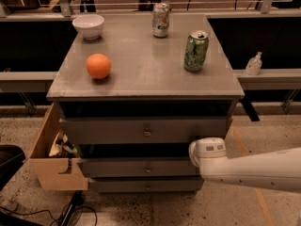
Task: Open middle drawer
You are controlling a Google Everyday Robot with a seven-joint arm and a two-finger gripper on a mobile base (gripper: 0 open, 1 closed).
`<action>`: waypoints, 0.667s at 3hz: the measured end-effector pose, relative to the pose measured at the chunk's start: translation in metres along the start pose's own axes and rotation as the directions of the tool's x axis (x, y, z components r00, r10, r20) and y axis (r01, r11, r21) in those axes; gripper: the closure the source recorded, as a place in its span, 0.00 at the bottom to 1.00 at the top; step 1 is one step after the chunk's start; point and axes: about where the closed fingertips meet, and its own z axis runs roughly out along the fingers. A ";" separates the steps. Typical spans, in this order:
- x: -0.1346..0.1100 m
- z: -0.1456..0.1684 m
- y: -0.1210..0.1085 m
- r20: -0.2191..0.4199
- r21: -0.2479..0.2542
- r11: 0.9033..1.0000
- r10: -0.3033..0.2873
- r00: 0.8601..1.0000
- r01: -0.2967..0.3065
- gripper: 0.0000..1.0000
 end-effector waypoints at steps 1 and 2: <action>0.000 0.000 0.000 0.000 0.000 1.000 0.000 1.000 0.000 0.82; 0.000 0.000 0.000 0.000 0.000 1.000 0.000 1.000 0.000 0.59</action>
Offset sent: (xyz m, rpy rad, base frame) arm 0.0000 0.0000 0.0000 0.0000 0.0000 0.0000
